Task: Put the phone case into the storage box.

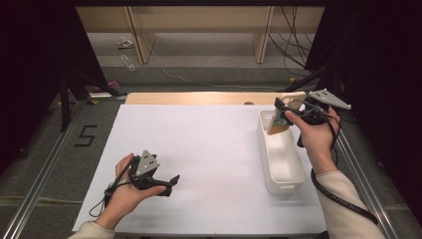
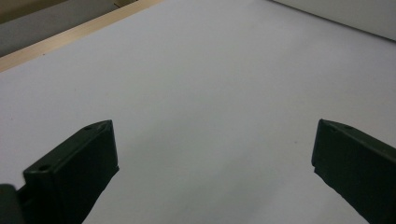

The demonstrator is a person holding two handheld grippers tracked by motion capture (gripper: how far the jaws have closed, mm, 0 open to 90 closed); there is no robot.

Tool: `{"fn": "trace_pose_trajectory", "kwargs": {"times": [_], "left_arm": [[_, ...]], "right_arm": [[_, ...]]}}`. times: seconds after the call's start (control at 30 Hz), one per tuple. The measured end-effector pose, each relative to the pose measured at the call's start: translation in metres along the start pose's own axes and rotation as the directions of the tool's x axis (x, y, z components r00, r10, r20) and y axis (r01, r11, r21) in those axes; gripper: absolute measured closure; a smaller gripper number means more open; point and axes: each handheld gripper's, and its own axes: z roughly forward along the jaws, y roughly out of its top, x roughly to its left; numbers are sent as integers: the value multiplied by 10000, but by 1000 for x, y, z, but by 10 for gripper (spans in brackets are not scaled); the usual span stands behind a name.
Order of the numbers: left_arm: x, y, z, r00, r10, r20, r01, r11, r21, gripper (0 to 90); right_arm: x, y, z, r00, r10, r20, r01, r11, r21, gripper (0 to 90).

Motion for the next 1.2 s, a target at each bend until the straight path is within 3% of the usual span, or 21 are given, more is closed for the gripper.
{"fn": "trace_pose_trajectory", "kwargs": {"times": [1.2], "left_arm": [[0,0,0,10000,-46,27,46,10000,-6,0]], "right_arm": [[-2,6,16,9995,-142,277,135,9995,277,123]]}}
